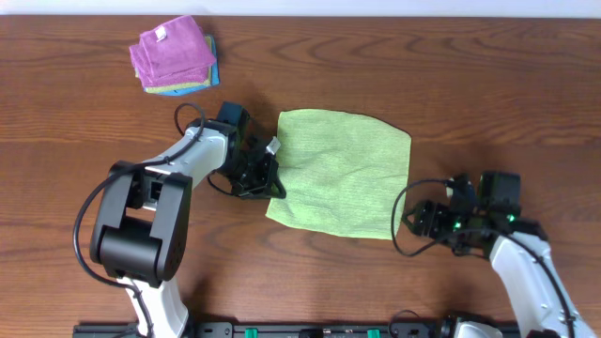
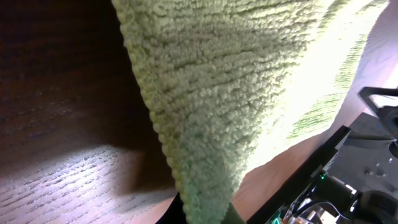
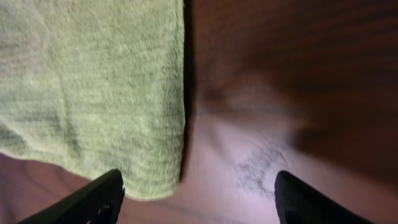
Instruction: Fold the cloth
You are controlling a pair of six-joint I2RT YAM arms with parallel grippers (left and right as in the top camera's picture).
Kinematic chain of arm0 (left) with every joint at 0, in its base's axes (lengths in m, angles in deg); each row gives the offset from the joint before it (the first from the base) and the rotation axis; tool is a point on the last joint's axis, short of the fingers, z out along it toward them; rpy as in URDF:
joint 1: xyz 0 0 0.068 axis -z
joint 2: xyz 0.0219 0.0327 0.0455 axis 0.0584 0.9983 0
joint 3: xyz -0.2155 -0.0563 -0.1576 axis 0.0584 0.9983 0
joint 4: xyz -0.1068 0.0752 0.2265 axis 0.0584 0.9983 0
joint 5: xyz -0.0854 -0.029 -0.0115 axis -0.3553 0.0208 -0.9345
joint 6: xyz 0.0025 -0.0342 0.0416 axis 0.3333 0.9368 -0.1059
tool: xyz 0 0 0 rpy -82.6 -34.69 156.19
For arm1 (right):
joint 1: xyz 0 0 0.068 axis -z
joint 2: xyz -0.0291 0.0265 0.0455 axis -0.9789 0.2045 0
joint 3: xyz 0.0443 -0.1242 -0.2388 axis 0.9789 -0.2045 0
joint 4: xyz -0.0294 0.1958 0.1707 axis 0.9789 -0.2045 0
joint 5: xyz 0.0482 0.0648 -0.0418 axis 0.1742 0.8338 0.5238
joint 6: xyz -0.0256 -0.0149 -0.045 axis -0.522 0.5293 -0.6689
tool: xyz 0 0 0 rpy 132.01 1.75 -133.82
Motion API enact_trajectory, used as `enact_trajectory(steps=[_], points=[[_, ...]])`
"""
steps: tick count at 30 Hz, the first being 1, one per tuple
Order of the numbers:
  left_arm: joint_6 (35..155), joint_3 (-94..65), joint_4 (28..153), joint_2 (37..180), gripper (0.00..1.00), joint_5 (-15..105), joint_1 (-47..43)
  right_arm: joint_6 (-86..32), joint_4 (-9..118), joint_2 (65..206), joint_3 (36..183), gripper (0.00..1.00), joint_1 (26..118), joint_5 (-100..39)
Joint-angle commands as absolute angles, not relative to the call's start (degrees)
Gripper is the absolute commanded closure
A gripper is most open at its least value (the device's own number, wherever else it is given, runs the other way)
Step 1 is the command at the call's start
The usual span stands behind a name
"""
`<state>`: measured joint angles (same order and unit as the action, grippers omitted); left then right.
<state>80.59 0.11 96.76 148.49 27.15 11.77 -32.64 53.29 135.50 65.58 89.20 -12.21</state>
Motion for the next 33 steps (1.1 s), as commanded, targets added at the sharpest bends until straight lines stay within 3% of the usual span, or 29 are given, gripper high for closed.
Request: enact_trajectory(steps=[1,16,26,31,33], points=[[79.28,-0.85,96.78,147.62,0.94,28.33,11.79,-28.77,56.05,135.94,61.38,0.23,88.79,-8.28],[78.86,-0.85,95.4,147.62,0.94,28.31,12.49,-21.78,70.63,145.34,56.75,0.2,88.77,1.91],[78.88,-0.85,93.83,147.62,0.94,28.31,12.49,-21.45,71.2,151.88,56.7,0.21,88.7,4.22],[78.9,-0.85,93.59,147.62,0.94,28.31,12.49,-21.47,71.17,151.94,56.7,0.34,88.7,4.2],[78.9,-0.85,93.52,147.62,0.94,28.31,12.49,-21.47,70.95,151.94,56.7,0.53,88.7,4.13]])
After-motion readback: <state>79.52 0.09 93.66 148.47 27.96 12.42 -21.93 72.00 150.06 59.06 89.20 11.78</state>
